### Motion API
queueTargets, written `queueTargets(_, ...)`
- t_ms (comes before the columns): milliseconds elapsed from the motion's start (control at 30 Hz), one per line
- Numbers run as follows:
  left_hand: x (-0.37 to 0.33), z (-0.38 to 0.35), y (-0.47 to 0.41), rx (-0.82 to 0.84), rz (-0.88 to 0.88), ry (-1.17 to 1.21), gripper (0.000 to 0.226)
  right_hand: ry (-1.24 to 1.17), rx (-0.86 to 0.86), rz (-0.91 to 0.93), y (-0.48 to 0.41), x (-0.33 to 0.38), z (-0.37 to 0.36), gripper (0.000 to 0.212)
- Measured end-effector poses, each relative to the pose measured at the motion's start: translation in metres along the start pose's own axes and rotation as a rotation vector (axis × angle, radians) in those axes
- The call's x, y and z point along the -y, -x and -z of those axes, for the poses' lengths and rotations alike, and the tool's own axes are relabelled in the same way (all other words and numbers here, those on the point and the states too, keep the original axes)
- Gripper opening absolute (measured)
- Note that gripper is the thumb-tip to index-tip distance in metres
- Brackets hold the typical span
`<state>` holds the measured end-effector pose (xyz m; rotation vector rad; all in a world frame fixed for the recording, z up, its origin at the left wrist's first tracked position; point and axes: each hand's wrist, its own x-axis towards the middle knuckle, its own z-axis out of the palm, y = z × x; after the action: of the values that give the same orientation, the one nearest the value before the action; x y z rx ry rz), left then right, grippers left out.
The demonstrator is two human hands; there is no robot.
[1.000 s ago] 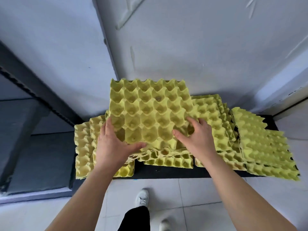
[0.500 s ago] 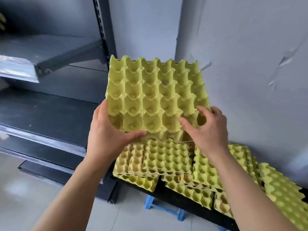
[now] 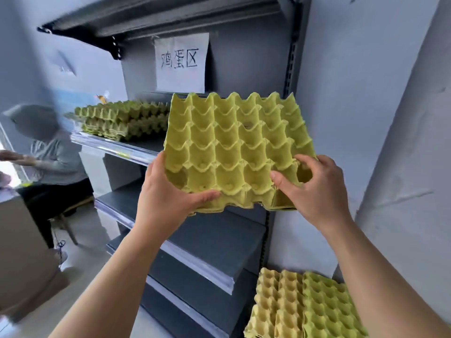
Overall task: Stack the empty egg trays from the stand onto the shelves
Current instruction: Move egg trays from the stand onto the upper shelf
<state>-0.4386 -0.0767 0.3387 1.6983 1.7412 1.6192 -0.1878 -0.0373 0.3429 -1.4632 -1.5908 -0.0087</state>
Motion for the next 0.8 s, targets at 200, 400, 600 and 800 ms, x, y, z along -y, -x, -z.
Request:
queueTargets(200,0.056,0.089,-0.082,0.033,0.004,-0.072,0.130,-0.063,0.050,0.036,-0.034,0.091,-0.082,0.082)
queueTargets(400,0.105,0.137,-0.152,-0.026,0.050,-0.004,0.112,-0.110,0.073,0.087,-0.077,0.156,-0.154,0.079)
queueTargets(600,0.153,0.157,-0.235,-0.087,0.075,-0.021,0.129,-0.104,0.113,0.094,-0.139,0.200,-0.228,0.075)
queueTargets(800,0.186,0.171,-0.326,-0.146,0.067,-0.018,0.099,-0.111,0.111,0.136,-0.209,0.241,-0.294,0.080)
